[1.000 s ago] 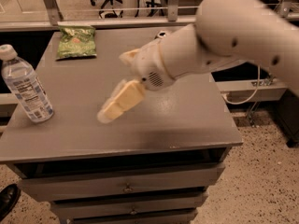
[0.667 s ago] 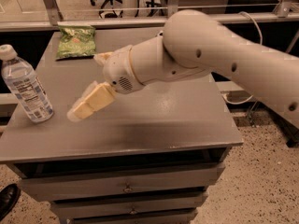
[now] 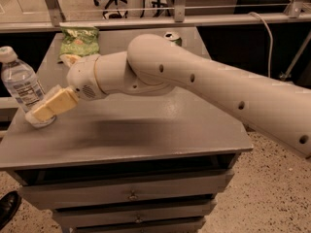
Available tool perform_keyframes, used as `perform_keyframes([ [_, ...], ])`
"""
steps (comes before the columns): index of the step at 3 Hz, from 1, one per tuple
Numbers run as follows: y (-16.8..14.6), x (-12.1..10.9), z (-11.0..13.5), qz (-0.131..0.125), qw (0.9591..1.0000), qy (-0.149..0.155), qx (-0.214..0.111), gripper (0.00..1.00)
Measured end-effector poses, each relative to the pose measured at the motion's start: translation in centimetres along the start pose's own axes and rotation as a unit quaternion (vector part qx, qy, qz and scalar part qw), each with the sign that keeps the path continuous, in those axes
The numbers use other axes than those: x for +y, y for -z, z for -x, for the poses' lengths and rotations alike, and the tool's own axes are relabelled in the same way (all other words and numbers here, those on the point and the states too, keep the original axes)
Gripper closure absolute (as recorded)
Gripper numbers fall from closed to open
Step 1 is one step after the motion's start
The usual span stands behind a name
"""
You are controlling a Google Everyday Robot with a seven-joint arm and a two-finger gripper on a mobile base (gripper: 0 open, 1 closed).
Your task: Move blue plastic bottle near green can
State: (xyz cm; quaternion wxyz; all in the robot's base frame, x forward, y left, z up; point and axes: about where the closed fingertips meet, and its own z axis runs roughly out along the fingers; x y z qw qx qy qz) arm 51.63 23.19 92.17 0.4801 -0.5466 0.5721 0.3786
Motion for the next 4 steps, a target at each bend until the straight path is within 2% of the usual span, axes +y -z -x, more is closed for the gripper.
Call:
perform_keyframes([
  [2,-4.3,0.4,0.4,0.003,0.999,-0.008,-0.045,0.03],
  [3,-4.6,0.3,0.1,-0.002,0.9985,-0.018,-0.051,0.25],
  [4,-3.4,-0.5,-0.1,-0.021,0.9977,-0.03,-0.058,0.56],
])
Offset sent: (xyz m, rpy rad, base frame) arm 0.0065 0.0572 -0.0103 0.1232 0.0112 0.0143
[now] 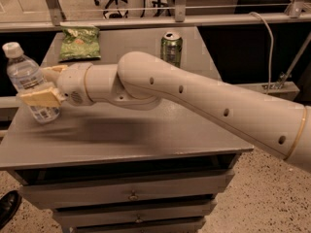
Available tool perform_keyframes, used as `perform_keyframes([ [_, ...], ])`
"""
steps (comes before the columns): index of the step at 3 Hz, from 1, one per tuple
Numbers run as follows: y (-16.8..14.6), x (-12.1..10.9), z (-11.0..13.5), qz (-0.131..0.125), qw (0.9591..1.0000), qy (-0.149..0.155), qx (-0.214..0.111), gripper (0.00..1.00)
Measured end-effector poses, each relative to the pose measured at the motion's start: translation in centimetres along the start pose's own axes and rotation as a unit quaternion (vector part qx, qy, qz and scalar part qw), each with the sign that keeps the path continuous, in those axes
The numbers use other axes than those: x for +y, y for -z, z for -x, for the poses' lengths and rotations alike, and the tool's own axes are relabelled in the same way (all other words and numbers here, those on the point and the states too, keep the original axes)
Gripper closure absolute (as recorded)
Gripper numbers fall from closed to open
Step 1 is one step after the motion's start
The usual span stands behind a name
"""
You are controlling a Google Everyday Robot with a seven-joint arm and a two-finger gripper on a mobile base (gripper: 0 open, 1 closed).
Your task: Move blue plastic bottle near green can
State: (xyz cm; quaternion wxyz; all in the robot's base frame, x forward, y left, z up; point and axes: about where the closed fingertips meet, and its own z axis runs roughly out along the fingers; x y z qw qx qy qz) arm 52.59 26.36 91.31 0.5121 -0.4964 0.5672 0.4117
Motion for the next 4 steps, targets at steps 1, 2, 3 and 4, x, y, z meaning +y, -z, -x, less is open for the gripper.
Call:
perform_keyframes([
  [1,1.9,-0.8,0.2,-0.019,0.9998,-0.005,-0.003,0.87],
  [2,8.2,-2.0,1.4,-0.065,0.9976,0.014,0.018,1.0],
  [3,18.7,-2.8,1.0,-0.135,0.9892,0.001,0.057,1.0],
  [4,27.3,-3.9,0.6,-0.209,0.9717,-0.021,0.108,1.0],
])
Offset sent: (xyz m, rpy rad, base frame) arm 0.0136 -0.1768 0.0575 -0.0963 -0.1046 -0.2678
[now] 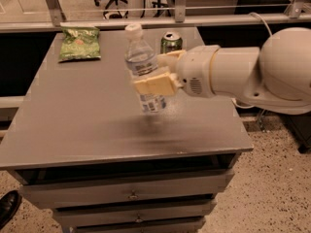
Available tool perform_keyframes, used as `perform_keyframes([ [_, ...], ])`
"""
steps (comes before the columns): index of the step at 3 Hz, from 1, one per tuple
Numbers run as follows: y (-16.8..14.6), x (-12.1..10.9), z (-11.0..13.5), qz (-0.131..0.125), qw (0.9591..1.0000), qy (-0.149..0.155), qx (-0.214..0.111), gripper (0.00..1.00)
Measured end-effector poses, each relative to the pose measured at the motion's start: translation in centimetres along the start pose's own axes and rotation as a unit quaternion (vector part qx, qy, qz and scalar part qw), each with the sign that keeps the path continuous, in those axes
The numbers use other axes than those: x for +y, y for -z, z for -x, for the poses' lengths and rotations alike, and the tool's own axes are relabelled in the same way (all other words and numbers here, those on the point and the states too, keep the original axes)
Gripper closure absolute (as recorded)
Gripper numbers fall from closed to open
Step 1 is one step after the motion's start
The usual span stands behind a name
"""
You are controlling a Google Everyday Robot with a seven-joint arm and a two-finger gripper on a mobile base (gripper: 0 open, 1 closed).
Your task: Move blue plastic bottle near green can
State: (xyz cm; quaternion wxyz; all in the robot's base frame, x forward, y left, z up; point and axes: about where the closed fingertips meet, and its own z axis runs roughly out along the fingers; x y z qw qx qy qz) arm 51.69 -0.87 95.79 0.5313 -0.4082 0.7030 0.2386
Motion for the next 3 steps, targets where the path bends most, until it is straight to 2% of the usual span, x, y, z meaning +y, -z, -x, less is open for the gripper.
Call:
perform_keyframes([
  [2,1.9,-1.9,-0.7,-0.032,0.9994,-0.011,0.002,1.0],
  [3,4.6,-6.5,-0.3,-0.09,0.9958,0.005,-0.015,1.0],
])
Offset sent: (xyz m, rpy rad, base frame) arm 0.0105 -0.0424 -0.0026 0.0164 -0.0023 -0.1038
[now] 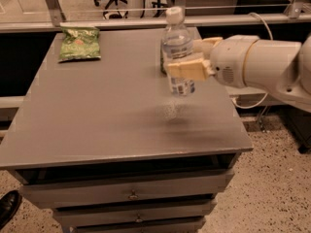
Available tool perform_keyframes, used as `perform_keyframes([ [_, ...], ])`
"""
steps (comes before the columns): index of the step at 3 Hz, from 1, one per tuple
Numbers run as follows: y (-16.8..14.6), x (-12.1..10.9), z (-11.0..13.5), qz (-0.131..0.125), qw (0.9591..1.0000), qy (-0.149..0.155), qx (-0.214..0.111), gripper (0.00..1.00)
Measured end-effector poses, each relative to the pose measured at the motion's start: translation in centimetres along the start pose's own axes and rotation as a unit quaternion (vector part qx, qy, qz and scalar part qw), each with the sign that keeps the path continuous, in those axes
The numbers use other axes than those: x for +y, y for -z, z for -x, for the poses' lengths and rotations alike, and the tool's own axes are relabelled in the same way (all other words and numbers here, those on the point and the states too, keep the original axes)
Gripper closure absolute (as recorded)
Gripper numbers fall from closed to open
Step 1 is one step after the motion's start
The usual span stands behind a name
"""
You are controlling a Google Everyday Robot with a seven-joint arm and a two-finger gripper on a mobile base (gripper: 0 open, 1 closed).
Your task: Move blue plastic bottle near green can
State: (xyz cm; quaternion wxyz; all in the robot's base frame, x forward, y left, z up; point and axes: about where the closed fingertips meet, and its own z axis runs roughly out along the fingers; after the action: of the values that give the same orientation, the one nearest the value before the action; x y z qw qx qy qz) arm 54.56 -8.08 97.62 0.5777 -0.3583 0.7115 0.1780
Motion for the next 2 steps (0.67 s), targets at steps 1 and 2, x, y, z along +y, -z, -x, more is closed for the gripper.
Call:
perform_keyframes([
  [1,1.2,-5.5,1.2,-0.052,0.9981,0.016,-0.029,1.0],
  [2,0.3,-10.1,0.2,-0.077,0.9959,-0.006,-0.049,1.0],
])
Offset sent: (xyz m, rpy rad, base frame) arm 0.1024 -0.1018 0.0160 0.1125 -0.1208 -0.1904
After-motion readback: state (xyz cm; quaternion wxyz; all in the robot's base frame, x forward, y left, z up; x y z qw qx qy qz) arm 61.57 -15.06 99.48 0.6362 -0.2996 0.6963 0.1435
